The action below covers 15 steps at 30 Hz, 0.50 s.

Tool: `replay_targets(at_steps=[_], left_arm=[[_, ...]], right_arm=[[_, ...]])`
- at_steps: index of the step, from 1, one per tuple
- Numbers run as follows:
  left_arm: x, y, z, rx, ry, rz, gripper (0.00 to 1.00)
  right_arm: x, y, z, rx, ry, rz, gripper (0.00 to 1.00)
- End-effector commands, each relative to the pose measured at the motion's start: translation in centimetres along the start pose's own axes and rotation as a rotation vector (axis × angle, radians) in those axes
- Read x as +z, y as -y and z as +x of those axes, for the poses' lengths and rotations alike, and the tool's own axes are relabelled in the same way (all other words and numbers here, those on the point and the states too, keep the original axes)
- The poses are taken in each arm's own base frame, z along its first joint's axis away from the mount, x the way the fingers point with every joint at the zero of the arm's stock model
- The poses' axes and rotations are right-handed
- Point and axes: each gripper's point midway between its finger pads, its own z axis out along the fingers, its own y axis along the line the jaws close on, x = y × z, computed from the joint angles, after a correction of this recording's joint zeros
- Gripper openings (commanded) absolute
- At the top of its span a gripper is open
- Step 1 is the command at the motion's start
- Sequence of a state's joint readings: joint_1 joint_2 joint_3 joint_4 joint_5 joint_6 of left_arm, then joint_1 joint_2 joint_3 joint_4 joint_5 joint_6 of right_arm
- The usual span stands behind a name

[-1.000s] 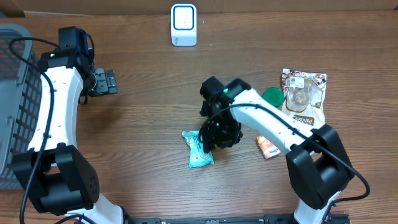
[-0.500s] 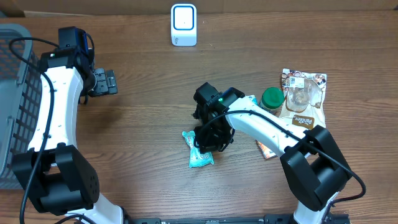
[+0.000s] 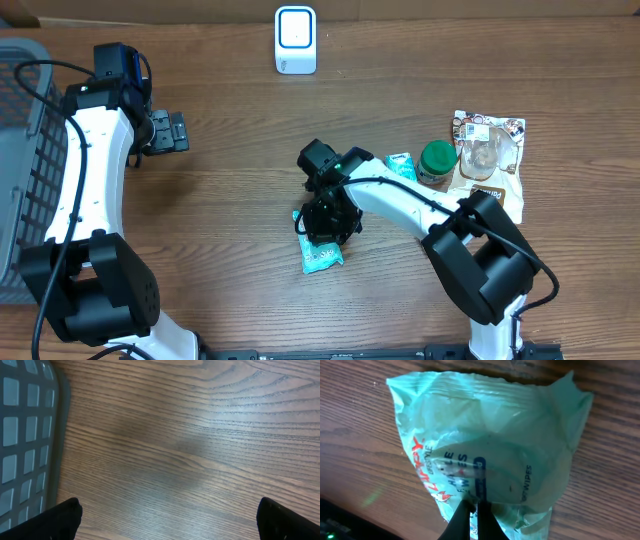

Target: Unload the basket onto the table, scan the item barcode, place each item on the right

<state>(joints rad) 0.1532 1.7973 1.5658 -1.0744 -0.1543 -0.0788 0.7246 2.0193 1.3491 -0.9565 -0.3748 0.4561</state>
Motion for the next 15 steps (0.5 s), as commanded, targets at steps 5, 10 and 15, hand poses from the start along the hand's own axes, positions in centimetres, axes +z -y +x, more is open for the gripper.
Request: replay_targets(at_steps=[5,10,15], left_arm=[[-0.1,-0.2,-0.3,-0.008,0.011,-0.003,1.00],[-0.1,-0.2,-0.3,-0.008,0.010,-0.003,0.99],[-0.1,-0.2,-0.3,-0.009,0.009,-0.002,1.00]], right_arm=[[1.7,1.8,-0.4,0.065,-0.029,0.047,0.15],[-0.3,0.0,-3.4,-0.098,0.074,0.027,0.19],[-1.3,-1.6,-6.8,-0.343,0.213,0.015,0.20]])
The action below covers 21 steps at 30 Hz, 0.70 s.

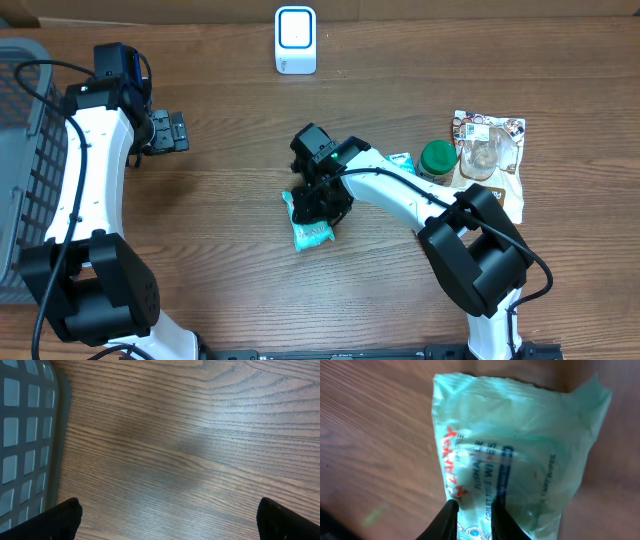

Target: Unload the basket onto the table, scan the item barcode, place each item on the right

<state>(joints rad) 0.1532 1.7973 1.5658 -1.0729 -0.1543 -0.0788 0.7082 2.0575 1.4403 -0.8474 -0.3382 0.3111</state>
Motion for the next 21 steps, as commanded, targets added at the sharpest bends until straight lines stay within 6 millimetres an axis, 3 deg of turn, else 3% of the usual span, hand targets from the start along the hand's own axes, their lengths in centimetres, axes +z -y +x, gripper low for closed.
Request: replay_targets(at_steps=[1,4,8,10,13,16,21], left_arm=[[-0.1,-0.2,-0.3,-0.008,0.008,-0.003,1.00],[-0.1,-0.2,-0.3,-0.008,0.008,-0.003,1.00],[-0.1,-0.2,-0.3,-0.008,0.009,-0.003,1.00],[-0.1,-0.2,-0.3,-0.008,0.008,-0.003,1.00],[-0.1,-0.2,-0.3,-0.008,0.008,-0.003,0.99],[-0.1,-0.2,-0.3,-0.008,0.008,-0.003,0.99],[-0.1,-0.2,-0.3,-0.008,0.008,-0.003,1.00]], right_arm=[[0.2,0.5,-1.9,-0.201,0.059,0.039,0.20],[-0.4,0.2,-2.6,-0.373,0.076,0.041,0.24],[-2.4,-0.8,-3.4,-0.381,0.079,0.032,0.25],[-3.3,-2.3,-3.2,-0.372,0.063,-0.030,0.23],[-3.1,-4.4,-1.8,-0.293,0.013,-0.142,0.10],[-1.7,-5.2,0.4,-0.157,-0.057,-0.145,0.07],[0.8,-6.9,4.4,-0.173,-0.149,-0.128,0.27]])
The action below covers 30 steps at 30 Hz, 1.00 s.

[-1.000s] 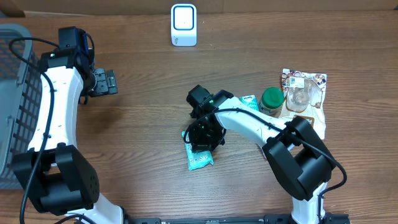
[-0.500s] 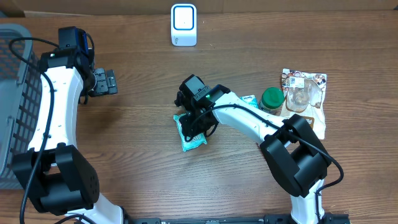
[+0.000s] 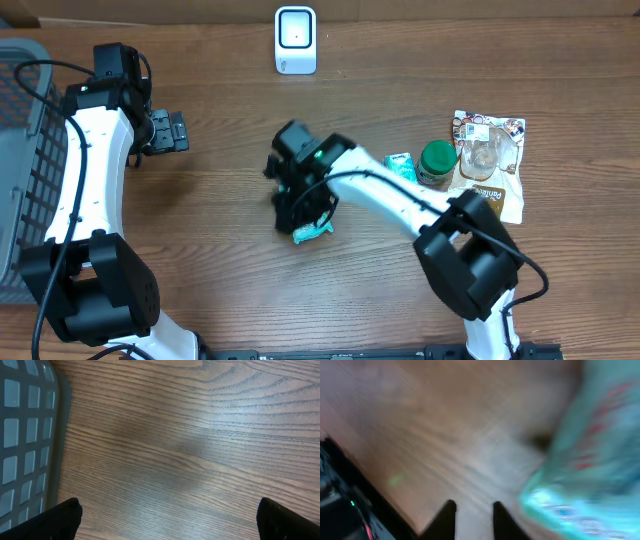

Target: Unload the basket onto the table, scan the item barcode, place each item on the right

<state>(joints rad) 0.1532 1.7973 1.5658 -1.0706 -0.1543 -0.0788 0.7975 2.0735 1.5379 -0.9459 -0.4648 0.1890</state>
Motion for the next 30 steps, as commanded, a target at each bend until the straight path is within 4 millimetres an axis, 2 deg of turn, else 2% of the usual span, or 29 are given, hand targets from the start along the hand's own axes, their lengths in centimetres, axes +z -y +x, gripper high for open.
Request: replay_targets(at_steps=[1,4,7,14,20,24,30], left_arm=[[-0.1,-0.2,-0.2,-0.008,0.006,-0.003,1.00],[-0.1,-0.2,-0.2,-0.008,0.006,-0.003,1.00],[-0.1,-0.2,-0.2,-0.008,0.006,-0.003,1.00],[-0.1,-0.2,-0.2,-0.008,0.006,-0.003,1.00],[-0.1,-0.2,-0.2,-0.008,0.006,-0.003,1.00],[-0.1,-0.2,-0.2,-0.008,0.006,-0.003,1.00],[-0.1,-0.2,-0.2,-0.008,0.006,-0.003,0.99]], right_arm=[[2.1,-1.6,2.3,0.015,-0.066,-0.015,0.31],[2.7,-1.4,3.0,0.008,-0.082,0.014,0.33],[2.6,-1.1,2.8,0.033,-0.074,0.020,0.36],[1.2,1.9,2.0,0.111,-0.057,0.044,0.36],[1.3,0.6,2.6,0.110,-0.087,-0.011,0.37],[2.1,-0.4,3.2,0.072,-0.101,0.005,0.41],[2.0,0.9,2.8,0.104,-0.085,0.053,0.41]])
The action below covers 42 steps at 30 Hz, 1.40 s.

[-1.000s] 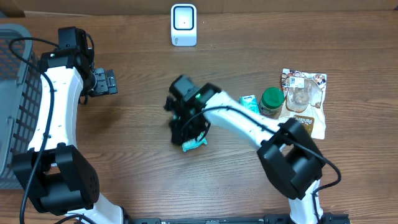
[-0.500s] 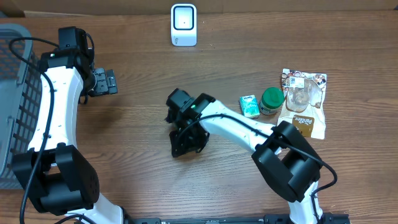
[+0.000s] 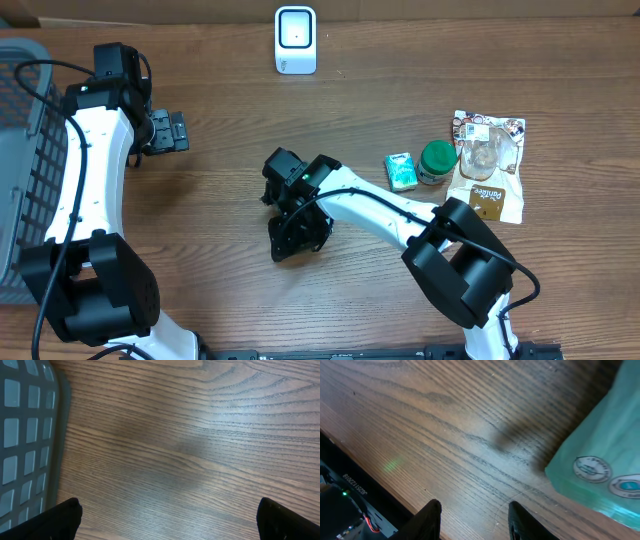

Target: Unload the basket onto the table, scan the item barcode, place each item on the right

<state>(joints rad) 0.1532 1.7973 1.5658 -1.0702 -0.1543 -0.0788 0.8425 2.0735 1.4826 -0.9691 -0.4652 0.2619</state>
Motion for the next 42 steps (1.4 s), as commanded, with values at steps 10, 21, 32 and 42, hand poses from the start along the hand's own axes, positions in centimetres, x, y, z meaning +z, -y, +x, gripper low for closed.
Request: replay_targets(at_steps=[10,21,32,42], left_arm=[[-0.1,-0.2,-0.2,-0.008,0.006,-0.003,1.00],[-0.1,-0.2,-0.2,-0.008,0.006,-0.003,1.00],[-0.1,-0.2,-0.2,-0.008,0.005,-0.003,1.00],[-0.1,-0.2,-0.2,-0.008,0.006,-0.003,1.00]], right_arm=[[0.9,-1.9,-3.1,-0.066,0.119,-0.054,0.40],[2.7,-1.1,-3.3,-0.022,0.091,-0.061,0.39],[0.0,6.8,-4.9,0.248,0.133,0.108,0.32],[-7.9,12.8,-7.8,0.272,0.220,0.168,0.33]])
